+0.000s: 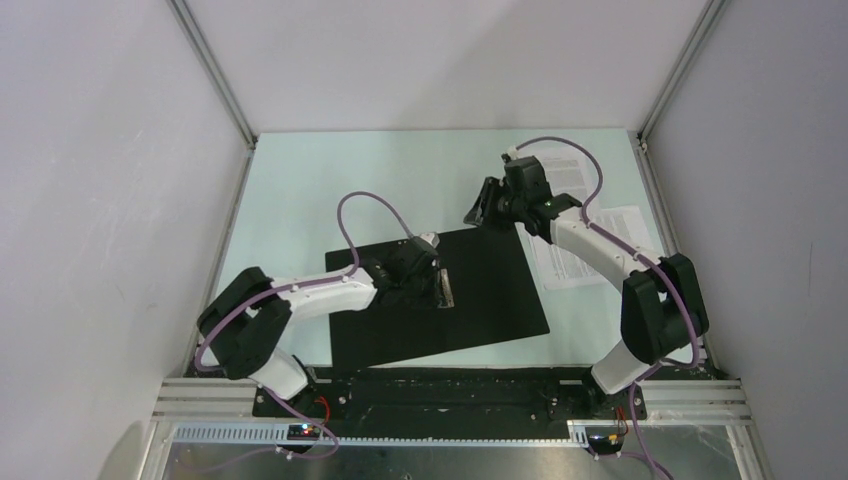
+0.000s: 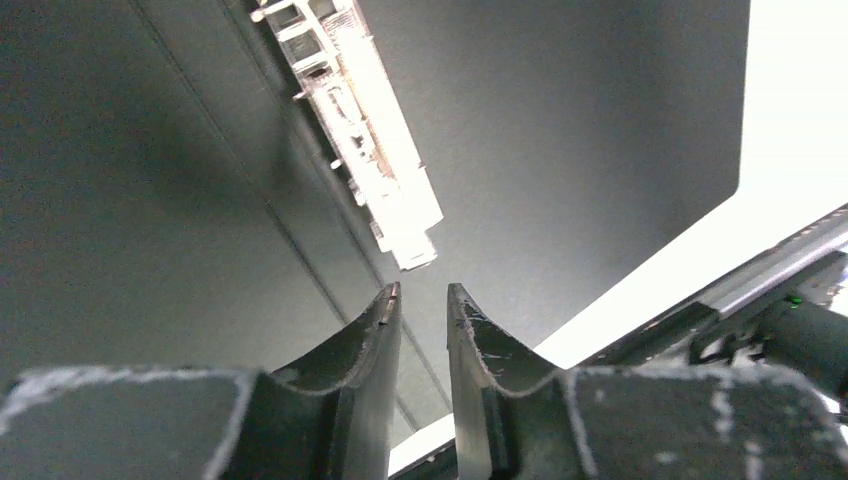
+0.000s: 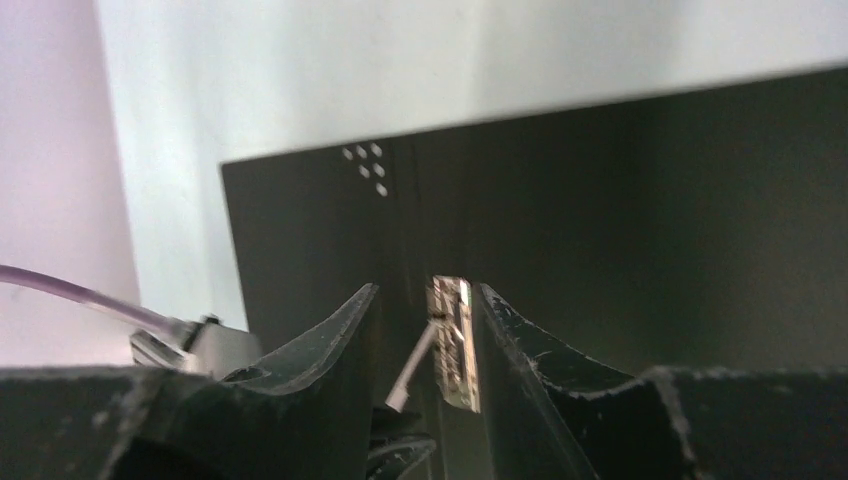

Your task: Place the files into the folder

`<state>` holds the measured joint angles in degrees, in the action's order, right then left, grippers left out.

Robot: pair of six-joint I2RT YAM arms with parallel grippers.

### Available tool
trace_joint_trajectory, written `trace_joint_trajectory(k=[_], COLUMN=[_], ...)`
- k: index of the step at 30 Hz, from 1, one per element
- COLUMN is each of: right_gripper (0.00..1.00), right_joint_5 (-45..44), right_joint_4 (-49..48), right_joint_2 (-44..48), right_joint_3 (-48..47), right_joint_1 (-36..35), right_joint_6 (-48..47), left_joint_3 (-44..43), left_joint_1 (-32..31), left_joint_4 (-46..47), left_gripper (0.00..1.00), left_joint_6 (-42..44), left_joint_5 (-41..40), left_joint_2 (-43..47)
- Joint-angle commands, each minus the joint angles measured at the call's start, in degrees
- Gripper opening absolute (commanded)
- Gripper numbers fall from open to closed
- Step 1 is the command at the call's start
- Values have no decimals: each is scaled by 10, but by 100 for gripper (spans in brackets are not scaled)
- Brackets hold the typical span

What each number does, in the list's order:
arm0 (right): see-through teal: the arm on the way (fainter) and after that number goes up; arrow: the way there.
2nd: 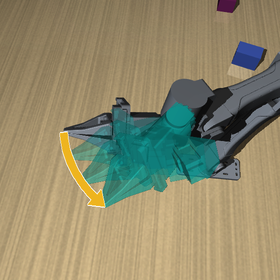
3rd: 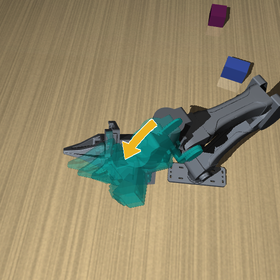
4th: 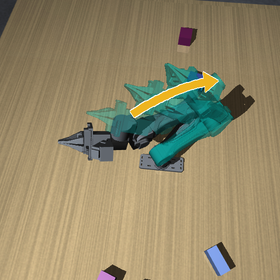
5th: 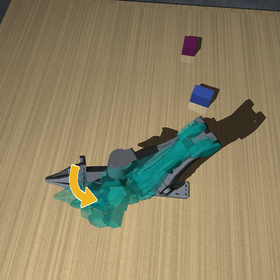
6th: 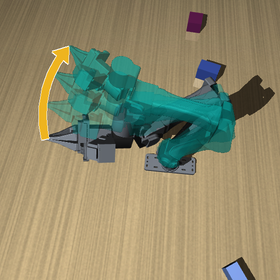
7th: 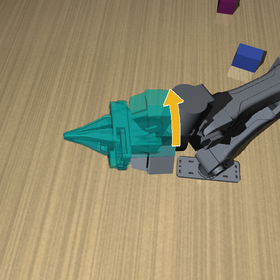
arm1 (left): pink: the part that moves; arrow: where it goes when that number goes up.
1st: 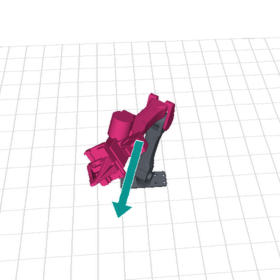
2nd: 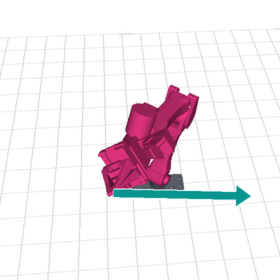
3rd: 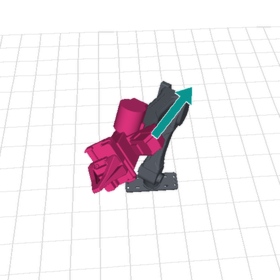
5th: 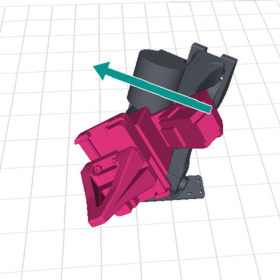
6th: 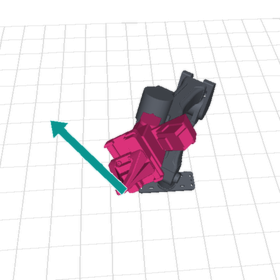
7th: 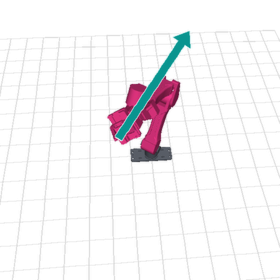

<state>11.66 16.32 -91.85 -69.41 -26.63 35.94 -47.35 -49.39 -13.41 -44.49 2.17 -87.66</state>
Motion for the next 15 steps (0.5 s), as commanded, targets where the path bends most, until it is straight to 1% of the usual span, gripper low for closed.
trace_joint_trajectory(k=[1,6,15], right_gripper=[43,43,42], right_joint_5=[-15,-18,-22], right_joint_4=[22,20,23], right_joint_2=[37,66,103], right_joint_3=[42,82,119], right_joint_1=[6,7,7], right_joint_6=[-2,0,0], left_joint_3=[4,-6,-36], left_joint_1=[-2,10,80], left_joint_4=[124,159,179], left_gripper=[29,29,29], left_joint_6=[-51,-56,-44], left_joint_5=[15,-6,24], left_joint_2=[-15,-41,-74])
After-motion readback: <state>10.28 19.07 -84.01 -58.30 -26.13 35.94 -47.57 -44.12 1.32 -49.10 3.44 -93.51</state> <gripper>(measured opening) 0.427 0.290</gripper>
